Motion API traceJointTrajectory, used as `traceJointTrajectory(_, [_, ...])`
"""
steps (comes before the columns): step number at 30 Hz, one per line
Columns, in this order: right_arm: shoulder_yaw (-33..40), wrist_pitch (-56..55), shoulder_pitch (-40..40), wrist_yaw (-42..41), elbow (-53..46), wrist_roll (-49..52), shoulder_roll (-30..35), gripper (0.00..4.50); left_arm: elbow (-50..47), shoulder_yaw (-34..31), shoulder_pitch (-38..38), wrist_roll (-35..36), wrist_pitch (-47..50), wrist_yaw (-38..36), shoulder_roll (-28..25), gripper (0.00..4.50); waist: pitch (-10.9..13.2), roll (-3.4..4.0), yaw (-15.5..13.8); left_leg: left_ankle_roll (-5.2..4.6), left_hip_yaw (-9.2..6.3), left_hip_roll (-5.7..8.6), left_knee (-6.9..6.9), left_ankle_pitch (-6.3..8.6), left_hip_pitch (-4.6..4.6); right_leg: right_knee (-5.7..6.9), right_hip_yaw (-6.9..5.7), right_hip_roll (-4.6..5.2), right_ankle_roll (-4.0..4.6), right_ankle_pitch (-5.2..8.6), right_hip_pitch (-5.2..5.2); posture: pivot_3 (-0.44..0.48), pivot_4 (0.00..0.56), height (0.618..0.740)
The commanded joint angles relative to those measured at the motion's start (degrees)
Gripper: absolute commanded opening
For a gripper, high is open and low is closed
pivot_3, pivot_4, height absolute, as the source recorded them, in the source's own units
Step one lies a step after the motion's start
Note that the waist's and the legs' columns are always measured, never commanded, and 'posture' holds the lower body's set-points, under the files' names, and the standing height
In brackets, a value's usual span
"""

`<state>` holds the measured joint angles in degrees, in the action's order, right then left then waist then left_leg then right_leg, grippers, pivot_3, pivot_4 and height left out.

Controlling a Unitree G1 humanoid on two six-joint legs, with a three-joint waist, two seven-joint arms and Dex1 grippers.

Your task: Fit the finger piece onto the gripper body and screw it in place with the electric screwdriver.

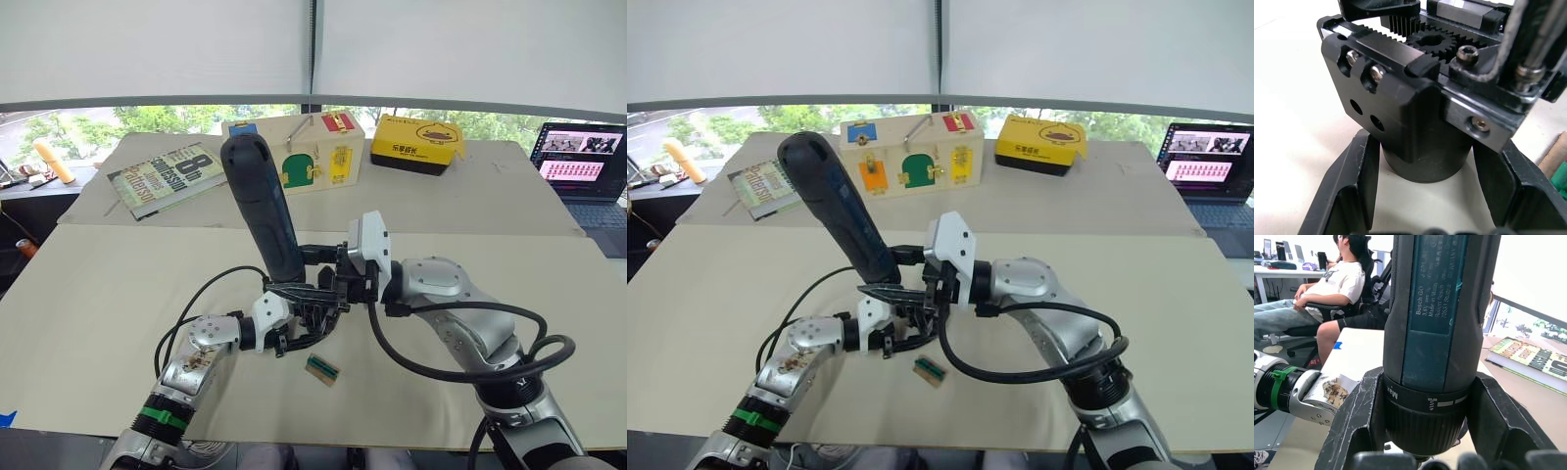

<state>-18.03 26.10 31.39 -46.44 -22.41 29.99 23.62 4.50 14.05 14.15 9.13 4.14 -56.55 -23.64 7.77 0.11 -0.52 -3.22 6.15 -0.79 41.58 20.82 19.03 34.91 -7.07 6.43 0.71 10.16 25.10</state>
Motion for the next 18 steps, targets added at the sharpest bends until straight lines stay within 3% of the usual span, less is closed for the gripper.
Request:
traceJointTrajectory(1, [-2.5, 1.7, -1.7, -0.2, 4.1, -5.2, 2.2, 1.90, 0.9, 1.5, -1.7, -0.7, 1.5, -0.8, -0.9, 2.27, 0.0, 0.00, 0.0, 0.00, 0.00, 0.00, 0.00, 0.00, 0.00, 0.00, 0.00, 0.00, 0.00, 0.00, 0.00, 0.000, 0.150, 0.740])
traceJointTrajectory(18, [-2.9, -3.5, -4.8, -3.0, 8.9, -8.3, 3.8, 1.90, -0.4, 1.5, -2.7, -0.5, 2.0, -0.9, -1.6, 2.27, -0.2, -0.06, 0.0, 0.06, -0.01, 0.01, -0.60, -0.04, -0.20, -0.27, -0.01, 0.00, 0.04, 0.04, -0.08, 0.000, 0.150, 0.740])
